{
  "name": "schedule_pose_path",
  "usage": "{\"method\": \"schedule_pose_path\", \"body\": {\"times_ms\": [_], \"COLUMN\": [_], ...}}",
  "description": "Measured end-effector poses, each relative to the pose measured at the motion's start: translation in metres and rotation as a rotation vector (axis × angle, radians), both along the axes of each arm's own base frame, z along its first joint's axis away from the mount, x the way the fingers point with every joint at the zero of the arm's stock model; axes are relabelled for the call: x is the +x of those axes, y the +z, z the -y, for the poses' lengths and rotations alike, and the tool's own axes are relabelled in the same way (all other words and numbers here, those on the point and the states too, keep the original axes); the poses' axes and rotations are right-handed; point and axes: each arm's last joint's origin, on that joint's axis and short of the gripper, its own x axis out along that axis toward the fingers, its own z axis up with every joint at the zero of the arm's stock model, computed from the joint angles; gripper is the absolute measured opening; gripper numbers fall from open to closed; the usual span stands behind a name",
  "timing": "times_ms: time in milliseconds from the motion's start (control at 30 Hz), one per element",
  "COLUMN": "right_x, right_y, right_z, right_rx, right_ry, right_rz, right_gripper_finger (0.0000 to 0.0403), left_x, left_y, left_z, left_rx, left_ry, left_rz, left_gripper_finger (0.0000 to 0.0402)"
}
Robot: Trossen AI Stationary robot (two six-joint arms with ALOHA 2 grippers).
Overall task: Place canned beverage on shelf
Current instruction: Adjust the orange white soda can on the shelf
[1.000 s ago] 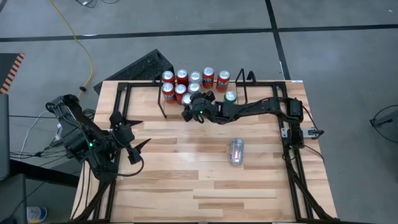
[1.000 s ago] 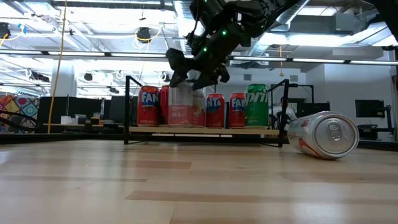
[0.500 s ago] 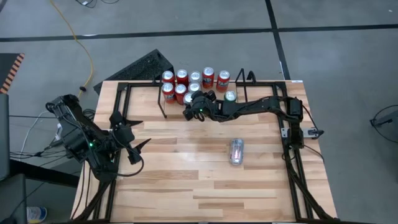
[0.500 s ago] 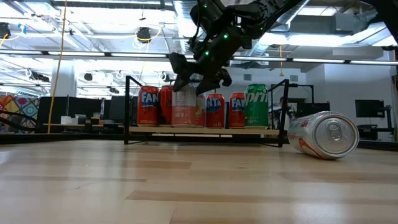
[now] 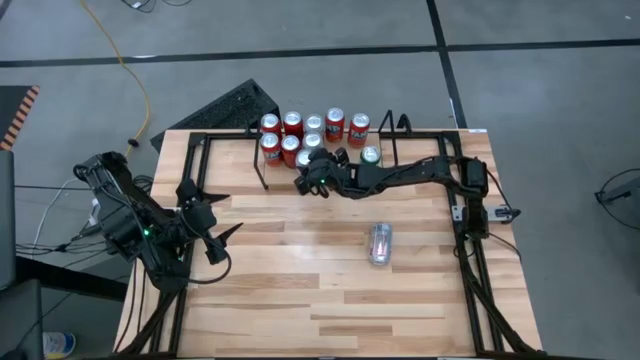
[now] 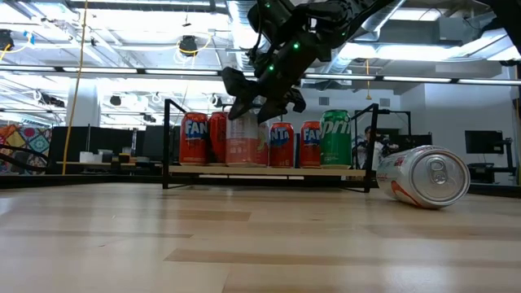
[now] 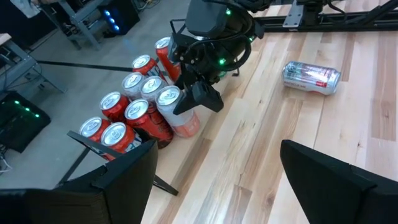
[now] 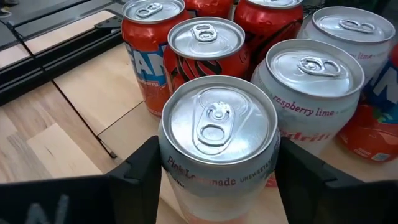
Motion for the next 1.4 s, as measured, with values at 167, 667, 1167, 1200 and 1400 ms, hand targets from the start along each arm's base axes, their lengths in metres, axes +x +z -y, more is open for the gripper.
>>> {"method": "schedule_pose_path", "body": {"times_ms": [167,667,1167,1200,1400], "right_x": [0.0,-0.005,-0.006,-0.006,-0.007], "right_y": [-0.001,-0.006,-0.006,-0.007,-0.007], "right_z": [-0.009,-0.024,-0.023,-0.022,-0.02], "right_rx": [0.01,0.017,0.031,0.027,0.018], "right_ry": [-0.034,-0.184,-0.216,-0.222,-0.234], "right_rz": [0.013,0.031,0.056,0.052,0.042], "right_gripper_finger": [0.0233,0.0234,0.0234,0.0234,0.0235], "left_x": [0.0,0.0,0.0,0.0,0.0], "left_y": [0.0,-0.001,-0.001,-0.001,-0.001], "left_z": [0.0,0.0,0.001,0.001,0.001], "left_rx": [-0.009,-0.016,-0.022,-0.023,-0.037], "left_ry": [-0.006,-0.011,-0.008,-0.007,0.0], "left_rz": [-0.009,-0.017,-0.013,-0.012,-0.004], "left_gripper_finger": [0.0325,0.0325,0.0325,0.0325,0.0325]}}
